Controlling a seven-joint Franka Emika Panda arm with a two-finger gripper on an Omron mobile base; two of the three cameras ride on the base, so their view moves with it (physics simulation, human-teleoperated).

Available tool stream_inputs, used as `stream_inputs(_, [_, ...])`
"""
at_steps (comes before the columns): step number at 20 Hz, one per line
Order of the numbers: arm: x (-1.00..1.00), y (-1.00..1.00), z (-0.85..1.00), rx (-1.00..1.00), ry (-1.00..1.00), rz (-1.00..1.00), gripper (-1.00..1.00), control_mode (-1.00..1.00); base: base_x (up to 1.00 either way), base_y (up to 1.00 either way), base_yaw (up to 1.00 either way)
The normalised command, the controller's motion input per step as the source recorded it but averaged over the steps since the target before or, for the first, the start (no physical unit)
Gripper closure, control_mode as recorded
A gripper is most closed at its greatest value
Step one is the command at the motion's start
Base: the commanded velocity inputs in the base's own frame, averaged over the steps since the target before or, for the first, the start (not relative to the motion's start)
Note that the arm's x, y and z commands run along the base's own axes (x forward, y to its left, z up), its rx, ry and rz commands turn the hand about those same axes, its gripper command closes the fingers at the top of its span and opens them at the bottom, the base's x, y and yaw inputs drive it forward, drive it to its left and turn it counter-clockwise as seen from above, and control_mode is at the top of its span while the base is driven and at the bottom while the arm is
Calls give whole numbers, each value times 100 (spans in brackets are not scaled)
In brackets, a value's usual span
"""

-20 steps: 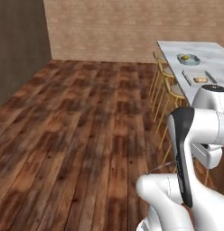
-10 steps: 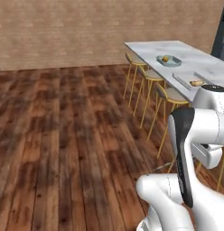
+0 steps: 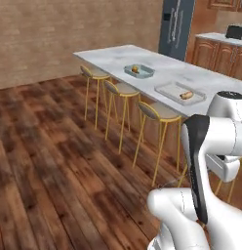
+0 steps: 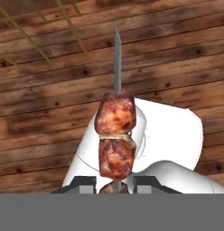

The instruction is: Place the cold items (potato and lemon) from the fridge in one tupperware on the dining counter. Place the warm items (hot dog and kebab skewer) in the stove area in another tupperware.

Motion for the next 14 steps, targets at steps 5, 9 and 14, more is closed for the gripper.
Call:
stream_inputs(5, [0, 0, 0, 0, 0, 0, 100, 100, 100, 80, -60])
stream_inputs(9, [0, 0, 0, 0, 0, 0, 100, 100, 100, 81, -59])
stream_inputs(14, [0, 0, 0, 0, 0, 0, 100, 100, 100, 84, -58])
